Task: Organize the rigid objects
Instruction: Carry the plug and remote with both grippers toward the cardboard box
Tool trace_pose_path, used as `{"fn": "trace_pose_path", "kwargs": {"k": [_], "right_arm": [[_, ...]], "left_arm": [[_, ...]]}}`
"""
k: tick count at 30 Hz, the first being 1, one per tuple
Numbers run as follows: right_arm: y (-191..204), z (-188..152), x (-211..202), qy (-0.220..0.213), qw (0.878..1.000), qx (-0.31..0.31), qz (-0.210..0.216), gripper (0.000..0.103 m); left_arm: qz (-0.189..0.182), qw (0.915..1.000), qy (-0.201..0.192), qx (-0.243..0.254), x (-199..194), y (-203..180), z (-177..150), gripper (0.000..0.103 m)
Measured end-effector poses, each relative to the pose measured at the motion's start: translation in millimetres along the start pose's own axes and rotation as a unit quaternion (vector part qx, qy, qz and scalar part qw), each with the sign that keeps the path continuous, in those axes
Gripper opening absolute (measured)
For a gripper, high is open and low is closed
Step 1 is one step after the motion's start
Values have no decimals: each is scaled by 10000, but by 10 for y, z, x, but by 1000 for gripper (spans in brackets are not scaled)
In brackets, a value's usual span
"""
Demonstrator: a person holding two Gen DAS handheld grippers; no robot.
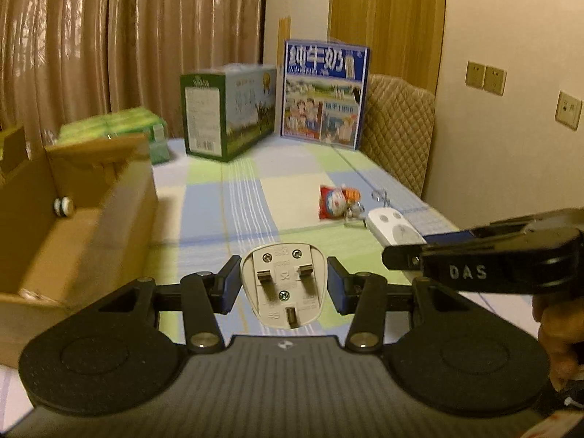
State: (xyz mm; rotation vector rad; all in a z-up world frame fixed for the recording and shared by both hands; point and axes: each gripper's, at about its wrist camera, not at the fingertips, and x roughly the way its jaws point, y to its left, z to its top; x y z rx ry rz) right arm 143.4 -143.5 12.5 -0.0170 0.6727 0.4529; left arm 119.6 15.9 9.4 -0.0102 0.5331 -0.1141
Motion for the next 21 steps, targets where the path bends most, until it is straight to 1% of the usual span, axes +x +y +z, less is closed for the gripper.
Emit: {"fn": "trace_pose_path", "kwargs": {"k": [5, 9, 14, 17, 21], "right_arm": [[283, 214, -173, -175, 9993, -64, 319, 38], [580, 359, -223, -243, 9977, -213, 588, 37], [956, 509, -176, -219, 9948, -437, 891, 37], [1178, 595, -104, -190, 9927, -567, 1051, 37], [1450, 713, 16, -169, 9899, -700, 1224, 37]], "left_arm": [[92, 9997, -210, 76, -299, 211, 235, 43], [184, 9993, -307, 61, -529, 480, 406, 43], [341, 9991, -266, -36, -759, 973, 595, 43], [381, 9990, -212, -85, -864, 1286, 684, 43], [535, 9983, -145, -161, -997, 1722, 828, 43]]}}
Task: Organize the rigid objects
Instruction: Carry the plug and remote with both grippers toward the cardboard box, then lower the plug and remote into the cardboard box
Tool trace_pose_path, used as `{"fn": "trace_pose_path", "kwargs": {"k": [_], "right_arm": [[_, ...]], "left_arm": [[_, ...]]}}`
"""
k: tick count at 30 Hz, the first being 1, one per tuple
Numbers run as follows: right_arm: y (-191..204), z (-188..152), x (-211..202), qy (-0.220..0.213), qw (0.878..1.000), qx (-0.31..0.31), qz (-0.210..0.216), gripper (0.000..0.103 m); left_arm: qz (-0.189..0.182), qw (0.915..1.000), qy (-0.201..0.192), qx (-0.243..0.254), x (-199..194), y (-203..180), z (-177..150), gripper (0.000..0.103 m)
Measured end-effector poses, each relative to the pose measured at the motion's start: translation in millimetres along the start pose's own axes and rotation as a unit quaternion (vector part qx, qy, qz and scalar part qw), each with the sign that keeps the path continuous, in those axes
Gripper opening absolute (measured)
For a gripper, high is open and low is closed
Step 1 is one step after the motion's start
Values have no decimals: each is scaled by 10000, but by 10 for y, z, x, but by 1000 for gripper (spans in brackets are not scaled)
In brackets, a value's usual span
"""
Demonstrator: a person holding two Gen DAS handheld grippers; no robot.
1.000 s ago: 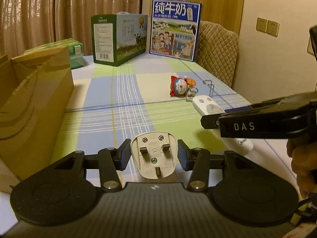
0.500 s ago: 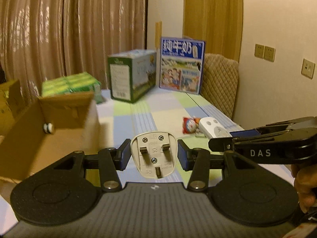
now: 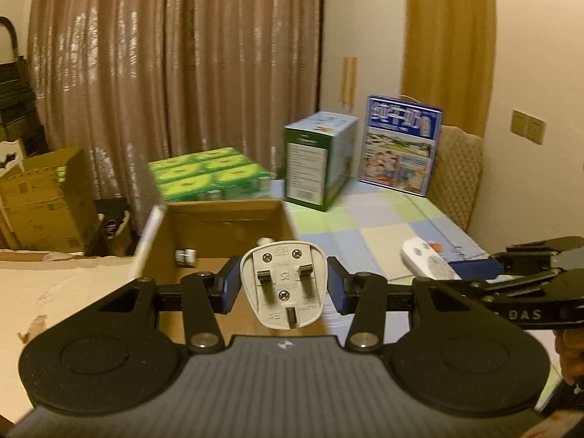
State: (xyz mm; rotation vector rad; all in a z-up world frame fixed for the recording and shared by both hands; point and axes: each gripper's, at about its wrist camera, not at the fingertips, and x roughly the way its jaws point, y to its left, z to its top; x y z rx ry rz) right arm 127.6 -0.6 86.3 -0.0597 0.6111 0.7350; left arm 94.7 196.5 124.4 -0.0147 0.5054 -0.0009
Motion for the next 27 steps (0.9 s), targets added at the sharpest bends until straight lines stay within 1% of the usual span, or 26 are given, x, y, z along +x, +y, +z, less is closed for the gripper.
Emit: {"fn": "trace_pose_path", "kwargs": {"k": [5, 8, 12, 18, 27], "right_arm": [[232, 142, 257, 45, 9997, -106, 208, 37], [338, 168, 447, 148, 9993, -156, 295, 37], [412, 159, 650, 284, 9987, -191, 366, 37], [448, 176, 948, 434, 9982, -158, 387, 37], [503, 126, 1246, 557, 9971, -206, 476, 37]], "left_arm": [[237, 9996, 83, 102, -4, 381, 101, 43], [293, 9992, 238, 112, 104, 537, 49, 43], [293, 9985, 462, 43, 284, 682, -99, 43], [267, 9972, 703, -16, 551, 805, -272, 43], [266, 9950, 966, -43, 828, 919, -420, 43]]}}
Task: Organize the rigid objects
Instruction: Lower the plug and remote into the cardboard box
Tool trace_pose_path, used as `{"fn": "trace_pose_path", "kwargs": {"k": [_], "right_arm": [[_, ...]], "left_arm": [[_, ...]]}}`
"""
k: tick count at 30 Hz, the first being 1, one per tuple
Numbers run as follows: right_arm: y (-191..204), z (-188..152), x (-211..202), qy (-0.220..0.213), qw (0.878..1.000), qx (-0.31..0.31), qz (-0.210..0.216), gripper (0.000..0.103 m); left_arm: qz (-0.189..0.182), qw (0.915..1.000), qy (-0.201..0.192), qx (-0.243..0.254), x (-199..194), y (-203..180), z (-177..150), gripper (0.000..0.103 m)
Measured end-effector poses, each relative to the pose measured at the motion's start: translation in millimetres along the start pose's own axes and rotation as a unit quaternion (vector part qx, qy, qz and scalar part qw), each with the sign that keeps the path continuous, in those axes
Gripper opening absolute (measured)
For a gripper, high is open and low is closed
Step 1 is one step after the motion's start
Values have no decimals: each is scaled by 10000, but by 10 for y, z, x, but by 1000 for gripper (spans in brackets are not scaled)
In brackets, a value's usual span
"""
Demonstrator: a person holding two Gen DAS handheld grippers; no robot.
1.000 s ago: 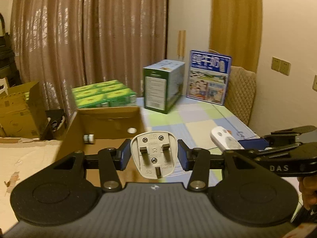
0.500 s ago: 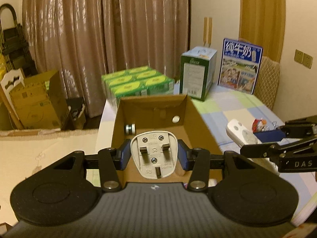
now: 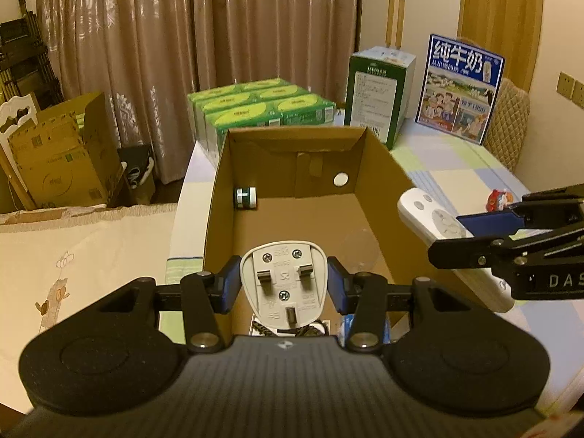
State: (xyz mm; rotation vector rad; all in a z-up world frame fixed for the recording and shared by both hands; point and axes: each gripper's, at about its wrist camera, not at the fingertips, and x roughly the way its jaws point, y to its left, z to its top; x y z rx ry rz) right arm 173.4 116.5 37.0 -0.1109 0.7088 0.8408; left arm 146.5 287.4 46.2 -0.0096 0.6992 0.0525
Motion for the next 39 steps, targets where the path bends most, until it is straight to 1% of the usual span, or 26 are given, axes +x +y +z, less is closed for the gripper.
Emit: {"fn": "trace_pose_path", "kwargs": {"k": [8, 17, 39], "right_arm": [[-34, -58, 186, 138, 9999, 0, -34, 37], [-1, -53, 274, 178, 9998, -11, -41, 37], [9, -36, 375, 264, 9996, -17, -85, 38]], "left_arm": [[3, 9997, 183, 134, 171, -40, -78, 43], [-51, 9992, 369, 126, 283, -38, -150, 43], [-33, 9988, 476, 122, 363, 4, -193, 43]]}}
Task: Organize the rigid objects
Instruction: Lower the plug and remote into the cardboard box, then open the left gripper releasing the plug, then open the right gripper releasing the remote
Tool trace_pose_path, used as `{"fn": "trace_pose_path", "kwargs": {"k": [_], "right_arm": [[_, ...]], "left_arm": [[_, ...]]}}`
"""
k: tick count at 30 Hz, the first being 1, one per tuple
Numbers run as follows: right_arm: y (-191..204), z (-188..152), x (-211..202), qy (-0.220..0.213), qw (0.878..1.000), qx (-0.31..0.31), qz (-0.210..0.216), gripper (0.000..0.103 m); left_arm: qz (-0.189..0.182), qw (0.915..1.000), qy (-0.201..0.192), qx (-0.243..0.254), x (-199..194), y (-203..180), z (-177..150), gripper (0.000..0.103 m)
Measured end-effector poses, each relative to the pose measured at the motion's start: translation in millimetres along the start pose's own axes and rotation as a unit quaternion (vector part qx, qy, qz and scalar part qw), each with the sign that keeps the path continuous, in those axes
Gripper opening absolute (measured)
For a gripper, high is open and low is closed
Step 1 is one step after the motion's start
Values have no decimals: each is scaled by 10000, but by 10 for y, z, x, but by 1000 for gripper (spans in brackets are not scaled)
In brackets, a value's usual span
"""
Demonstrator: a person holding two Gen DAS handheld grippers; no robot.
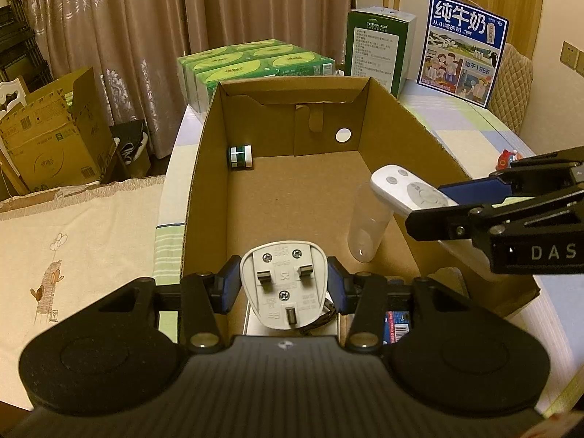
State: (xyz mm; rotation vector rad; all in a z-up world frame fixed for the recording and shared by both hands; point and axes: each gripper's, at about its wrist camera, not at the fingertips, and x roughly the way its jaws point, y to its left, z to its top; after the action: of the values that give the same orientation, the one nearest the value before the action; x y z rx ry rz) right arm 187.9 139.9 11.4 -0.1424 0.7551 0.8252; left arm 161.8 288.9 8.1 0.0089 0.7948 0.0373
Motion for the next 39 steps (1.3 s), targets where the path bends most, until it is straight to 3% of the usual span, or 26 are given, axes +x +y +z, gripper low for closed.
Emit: {"fn": "trace_pose_path", "kwargs": {"k": [16, 39], "right_arm": [[-49, -11, 37, 27, 10000, 41, -16, 38], [-70, 13, 32, -20, 9997, 230, -11, 38]], "left_arm": [[15, 10000, 77, 48, 67, -22, 12, 44], [92, 9999, -114, -57, -58, 7, 66, 44]]}}
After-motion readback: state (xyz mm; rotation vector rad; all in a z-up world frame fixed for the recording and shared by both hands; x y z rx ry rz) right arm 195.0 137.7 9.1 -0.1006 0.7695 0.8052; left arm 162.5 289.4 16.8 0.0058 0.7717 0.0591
